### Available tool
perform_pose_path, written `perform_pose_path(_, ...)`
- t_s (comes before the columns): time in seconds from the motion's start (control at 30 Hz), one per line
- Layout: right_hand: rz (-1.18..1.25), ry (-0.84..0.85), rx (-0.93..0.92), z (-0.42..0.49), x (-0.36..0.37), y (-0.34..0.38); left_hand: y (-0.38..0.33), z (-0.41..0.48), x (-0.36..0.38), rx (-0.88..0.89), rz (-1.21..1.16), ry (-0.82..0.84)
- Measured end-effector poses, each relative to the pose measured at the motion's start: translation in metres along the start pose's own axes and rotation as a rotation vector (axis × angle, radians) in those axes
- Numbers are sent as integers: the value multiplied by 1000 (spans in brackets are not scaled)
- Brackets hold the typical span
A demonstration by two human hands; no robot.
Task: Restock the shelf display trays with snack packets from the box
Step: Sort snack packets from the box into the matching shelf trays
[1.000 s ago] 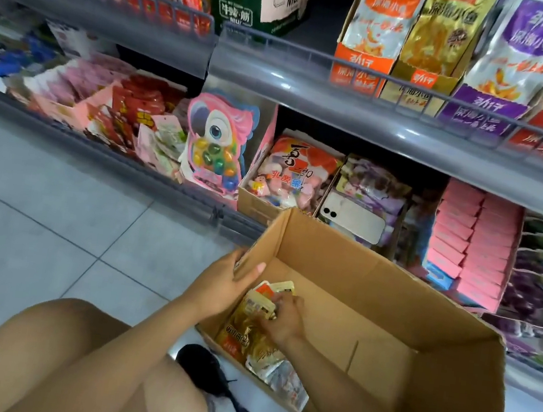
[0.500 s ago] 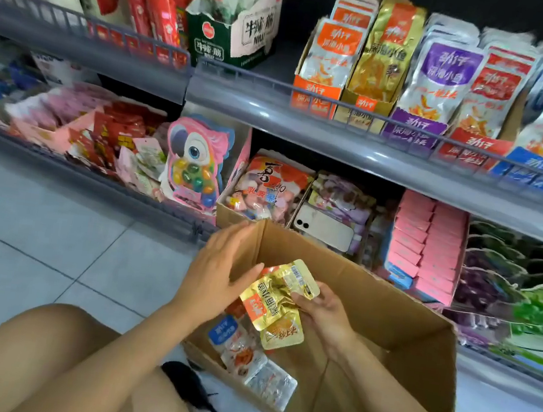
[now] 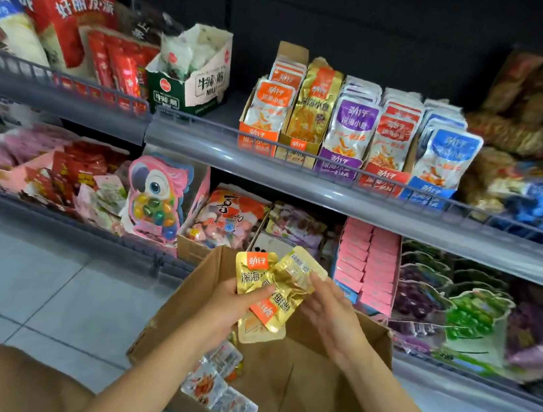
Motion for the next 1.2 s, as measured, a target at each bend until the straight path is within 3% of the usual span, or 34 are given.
perform_pose_path(0.07,-54,-83,9,2,-12,7,-2,0,-1,-21,114,24)
perform_pose_path(0.13,-284,-113,-22,4,-25,17,-6,0,-3,-27,270,86)
perform_pose_path(0.23,-581,118,-19,2,-25,30,-17,-1,-3,-7,410,136)
perform_pose_path(0.3,-654,275,74,-1,-19,27,-22,-2,-1,17,473,153)
perform_pose_path(0.37,-620,329,134,-2,-17,19,-21,3,-2,24,482,113)
perform_pose_path(0.43,-482,300,148,-2,-17,10,-18,5,-3,-16,352,12)
perform_pose_path(0.57,-182,32,52,0,-23,3,-13,8,-6,-49,-108,-122)
perform_pose_path(0.67,-275,-106,-108,-4,-16,7,-8,4,6,-87,-280,-61)
perform_pose_path(0.73,-417,-83,-219,-10,1,12,-7,1,21,-107,-310,45)
perform_pose_path(0.87,-457,70,-247,-16,29,12,-13,4,29,-36,-159,98)
perform_pose_path(0.97,-421,-44,-338,-12,20,32,-21,5,22,52,-2,36)
perform_pose_path(1.07,-504,-101,-371,-4,8,58,-35,-2,24,83,119,100)
perform_pose_path(1.2,-565,153,-242,7,12,81,-61,-13,33,159,321,303)
Point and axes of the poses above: each hand's wrist, its own z-axis towards the middle knuckle, its own x-axis out of the palm, y = z × x, the point moved 4 cm from there along z, towards the middle knuckle, and after that the axes turned 12 degrees about -z, right-handed, at the moved point
